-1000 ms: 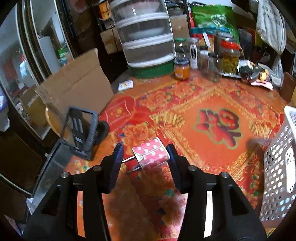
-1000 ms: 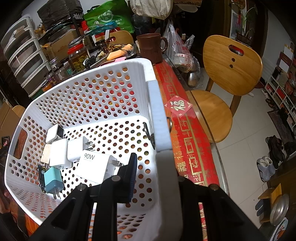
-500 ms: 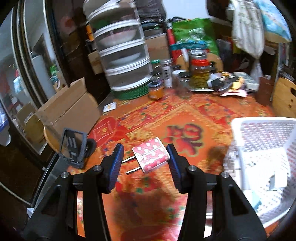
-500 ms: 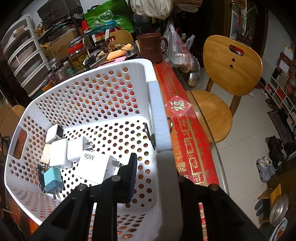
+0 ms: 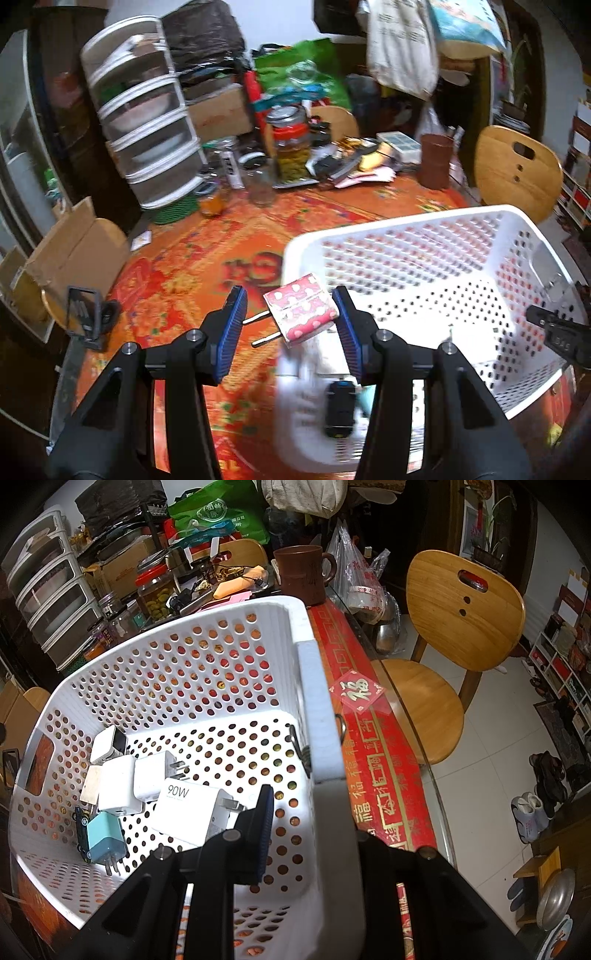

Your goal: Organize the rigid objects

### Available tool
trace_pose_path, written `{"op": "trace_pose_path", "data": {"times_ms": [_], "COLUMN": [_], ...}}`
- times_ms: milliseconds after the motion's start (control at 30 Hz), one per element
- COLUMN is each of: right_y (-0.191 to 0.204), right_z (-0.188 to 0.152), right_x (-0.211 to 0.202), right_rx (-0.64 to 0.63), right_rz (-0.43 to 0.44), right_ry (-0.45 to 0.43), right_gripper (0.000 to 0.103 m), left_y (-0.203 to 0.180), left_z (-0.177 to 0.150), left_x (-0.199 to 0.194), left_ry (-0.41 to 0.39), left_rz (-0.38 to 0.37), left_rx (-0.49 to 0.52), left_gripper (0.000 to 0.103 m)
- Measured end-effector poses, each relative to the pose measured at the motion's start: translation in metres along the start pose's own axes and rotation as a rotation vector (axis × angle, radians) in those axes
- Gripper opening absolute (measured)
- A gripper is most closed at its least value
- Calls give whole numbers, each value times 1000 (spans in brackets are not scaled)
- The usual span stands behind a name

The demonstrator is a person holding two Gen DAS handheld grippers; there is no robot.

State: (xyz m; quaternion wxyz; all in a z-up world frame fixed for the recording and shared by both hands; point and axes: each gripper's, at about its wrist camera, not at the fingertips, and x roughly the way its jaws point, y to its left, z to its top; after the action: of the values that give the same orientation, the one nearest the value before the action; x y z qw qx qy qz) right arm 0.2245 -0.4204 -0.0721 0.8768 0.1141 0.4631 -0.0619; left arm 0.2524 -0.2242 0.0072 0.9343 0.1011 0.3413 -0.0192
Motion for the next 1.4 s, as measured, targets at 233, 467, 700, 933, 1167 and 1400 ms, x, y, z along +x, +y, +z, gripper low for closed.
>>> {"op": "trace_pose_path", "data": {"times_ms": [233,467,700,933,1167,1400], "right_y": [0,0,0,1,6,21], "right_z": [0,0,0,0,-3,-53], "right_x": [0,0,0,0,-9,-107], "right_rx": [0,0,-1,-1,-31,-27], "right_rz": [-1,-1,-1,-1,-60,-122], "right_ry": [1,1,0,-1,-46,-349], "right_gripper": [23,23,23,23,93,98], "left_y": [-47,-64,-61,-40,15,87], "left_z": [-8,-16,-17,-18,-35,-79], "left_x": [19,44,48,20,-12,-75], "left_ry": [61,111,116,4,-90,-200], "left_rz": [-48,-61,-78,-114,-224,-233], "left_rx": [49,72,70,75,0,-65], "left_gripper": [45,45,72,102,102,102]}}
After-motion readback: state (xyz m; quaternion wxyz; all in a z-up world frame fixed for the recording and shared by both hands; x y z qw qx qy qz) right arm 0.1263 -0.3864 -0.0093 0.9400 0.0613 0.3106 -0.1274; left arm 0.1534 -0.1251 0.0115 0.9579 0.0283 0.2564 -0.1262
